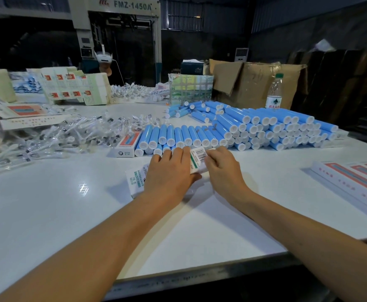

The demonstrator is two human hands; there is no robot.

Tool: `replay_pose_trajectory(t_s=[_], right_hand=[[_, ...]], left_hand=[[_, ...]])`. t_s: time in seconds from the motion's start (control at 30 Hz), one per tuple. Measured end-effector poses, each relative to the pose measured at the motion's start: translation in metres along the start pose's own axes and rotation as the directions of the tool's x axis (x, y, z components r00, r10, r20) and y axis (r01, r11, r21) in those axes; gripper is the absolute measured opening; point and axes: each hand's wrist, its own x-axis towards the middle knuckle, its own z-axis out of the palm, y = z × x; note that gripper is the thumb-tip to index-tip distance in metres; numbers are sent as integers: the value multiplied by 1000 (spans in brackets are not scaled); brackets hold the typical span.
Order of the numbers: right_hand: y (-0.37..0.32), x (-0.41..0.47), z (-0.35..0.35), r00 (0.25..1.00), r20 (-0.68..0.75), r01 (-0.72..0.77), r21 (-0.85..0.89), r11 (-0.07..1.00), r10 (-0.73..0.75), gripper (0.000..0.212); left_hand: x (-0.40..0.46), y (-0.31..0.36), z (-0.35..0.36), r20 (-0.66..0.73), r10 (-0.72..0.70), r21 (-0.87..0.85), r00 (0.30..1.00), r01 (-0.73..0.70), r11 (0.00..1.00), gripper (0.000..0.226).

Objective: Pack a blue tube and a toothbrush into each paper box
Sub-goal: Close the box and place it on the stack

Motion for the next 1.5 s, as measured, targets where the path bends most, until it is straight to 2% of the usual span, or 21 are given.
replay_pose_trajectory(t_s=[0.1, 0.13, 0.2, 0.23, 0.27, 0.3, 0.33, 0.37, 0.4, 0.47, 0.53, 0.6, 0.67, 0.7, 0.77, 0.87, 0.97, 1.03, 1.1, 1.17, 1.5], right_hand=[[4, 1, -4, 999, -45, 30, -5, 1000, -31, 19], [5, 2, -6, 993, -113, 23, 41, 999, -18, 26], [7, 6, -10, 970, -216, -55, 253, 966, 112, 54], [8, 9, -11, 955, -184, -139, 420, 897, 234, 63], [8, 12, -11, 933, -67, -240, 616, 750, 354, 66], [8, 14, -11, 897, 138, -357, 785, 506, 420, 63], [7, 15, -10, 846, 351, -469, 849, 243, 402, 58], [7, 15, -10, 811, 470, -523, 849, 74, 348, 51], [7, 14, -9, 811, 508, -532, 847, 4, 289, 44], [8, 15, -4, 847, 471, -495, 868, 40, 246, 28], [9, 15, 0, 888, 372, -422, 894, 154, 272, 11], [9, 12, 4, 932, 238, -337, 847, 410, 273, 7], [9, 6, 7, 978, 70, -199, 583, 788, 195, 12], [8, 3, 9, 990, 21, -133, 429, 893, 137, 16], [6, 0, 10, 998, -14, -55, 262, 963, 61, 19], [5, -2, 10, 1000, -22, -8, 230, 973, 13, 19], [3, -4, 8, 1000, 27, -23, 358, 933, 15, 21], [4, -2, 7, 990, 107, -134, 556, 820, 89, 30], [3, 3, 4, 959, 208, -283, 720, 634, 192, 36], [2, 6, 0, 942, 254, -333, 772, 541, 217, 33], [4, 7, -4, 940, 242, -333, 803, 494, 240, 28]], left_hand=[[1, -1, -2, -3, -28, -43, 1000, 28, 999, 73], [1, -3, -3, 0, -44, -67, 999, 44, 997, 72], [3, -5, -5, 2, -81, -116, 997, 81, 990, 71], [4, -5, -6, -4, -94, -130, 996, 92, 987, 71], [4, -6, -6, -10, -99, -135, 995, 96, 986, 71], [5, -5, -6, -13, -96, -137, 995, 93, 986, 72], [4, -4, -6, -14, -86, -137, 996, 84, 987, 73], [4, -2, -5, -16, -71, -130, 997, 68, 989, 74], [3, 1, -4, -18, -52, -115, 999, 49, 992, 75], [3, 5, -1, -20, -18, -79, 1000, 16, 997, 74], [4, 9, 0, -18, -5, -52, 1000, 4, 999, 74], [4, 12, 0, -26, -6, -45, 1000, 4, 999, 73], [1, 14, 0, -34, 8, -22, 999, -9, 1000, 69], [0, 15, 0, -27, 15, -13, 1000, -15, 1000, 67], [-2, 15, -2, -4, 21, -13, 1000, -21, 1000, 67], [-3, 13, -4, -22, 28, -16, 999, -29, 999, 66], [-4, 10, -2, -43, 44, -24, 998, -45, 999, 67], [-3, 6, -1, -60, 39, -29, 997, -41, 999, 69], [-1, 5, -1, -62, 27, -36, 998, -30, 999, 72], [1, 4, 1, -60, 17, -37, 998, -19, 999, 74], [1, 2, -2, -99, -8, -81, 995, 0, 997, 74]])
